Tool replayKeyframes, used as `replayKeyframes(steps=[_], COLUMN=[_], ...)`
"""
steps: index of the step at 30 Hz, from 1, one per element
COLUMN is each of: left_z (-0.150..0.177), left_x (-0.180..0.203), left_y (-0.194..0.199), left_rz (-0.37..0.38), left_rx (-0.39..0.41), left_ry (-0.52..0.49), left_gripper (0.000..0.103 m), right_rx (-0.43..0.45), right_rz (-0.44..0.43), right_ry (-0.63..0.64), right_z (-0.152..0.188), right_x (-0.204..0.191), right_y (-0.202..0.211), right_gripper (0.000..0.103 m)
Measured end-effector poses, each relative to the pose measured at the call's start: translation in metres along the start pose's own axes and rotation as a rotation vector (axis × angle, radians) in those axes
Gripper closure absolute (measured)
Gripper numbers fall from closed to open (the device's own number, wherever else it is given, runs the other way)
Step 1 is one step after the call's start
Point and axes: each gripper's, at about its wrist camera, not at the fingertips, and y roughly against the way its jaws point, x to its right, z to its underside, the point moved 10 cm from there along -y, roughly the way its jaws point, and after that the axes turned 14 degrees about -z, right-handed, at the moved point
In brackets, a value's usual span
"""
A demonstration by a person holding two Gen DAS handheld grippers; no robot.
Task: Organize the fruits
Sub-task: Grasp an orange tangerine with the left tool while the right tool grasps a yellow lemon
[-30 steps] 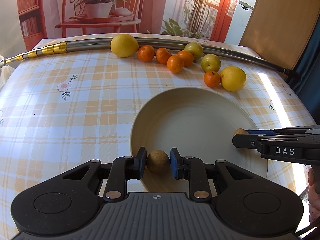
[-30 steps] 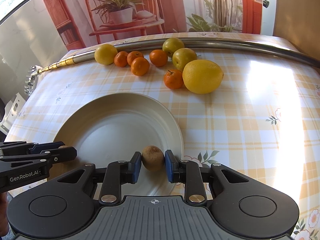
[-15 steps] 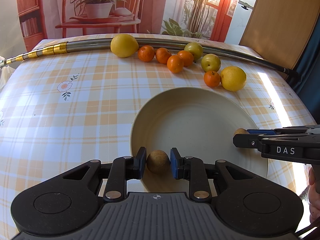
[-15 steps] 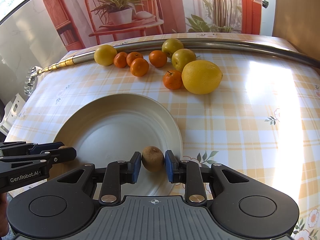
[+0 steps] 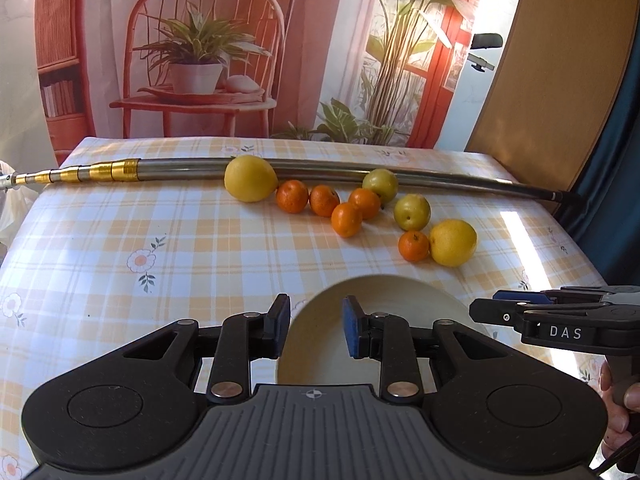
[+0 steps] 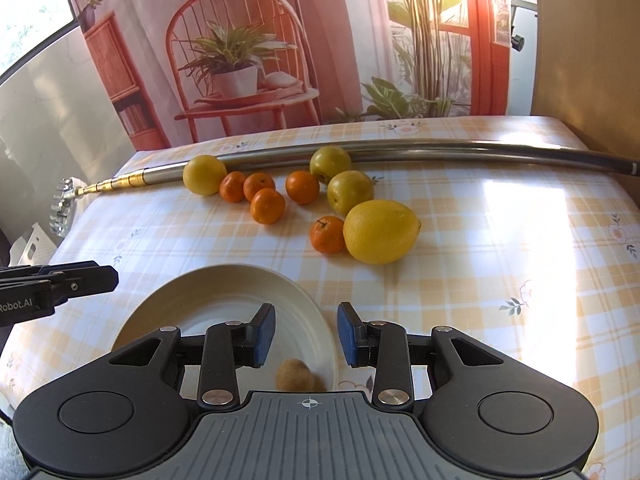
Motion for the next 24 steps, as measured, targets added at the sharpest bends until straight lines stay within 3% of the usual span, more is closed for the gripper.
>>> replayKeyframes(steps=[8,19,21,24], left_z=[-0.039,-0.071,-0.073,-0.075], left_x=[-0.019,-0.019,-0.012,0.004], left_y=[-0.002,-0.016,-0.022,-0.034], left_rz=[-0.013,-0.022,-0.016,0.008], left_rx=[0.022,0.037,0.03,0.026], left_ry=[0.048,0.034,0.016,-0.019], left_gripper=[0.073,0.073,0.062,0.06], right_rx=[0.063,0.111,0.11,0.102], right_rz=[0.045,0.058,0.056,0.055], right_ry=[-0.021,0.005,0.008,0.013], right_z=[-0.032,-0.065,-0.067,-0.068], right_x=[0.028,0.038,0.038,0.04], right_y=[0.011,0.005,0.002,-0.005], right_gripper=[0.071,0.071,0.071,0.071])
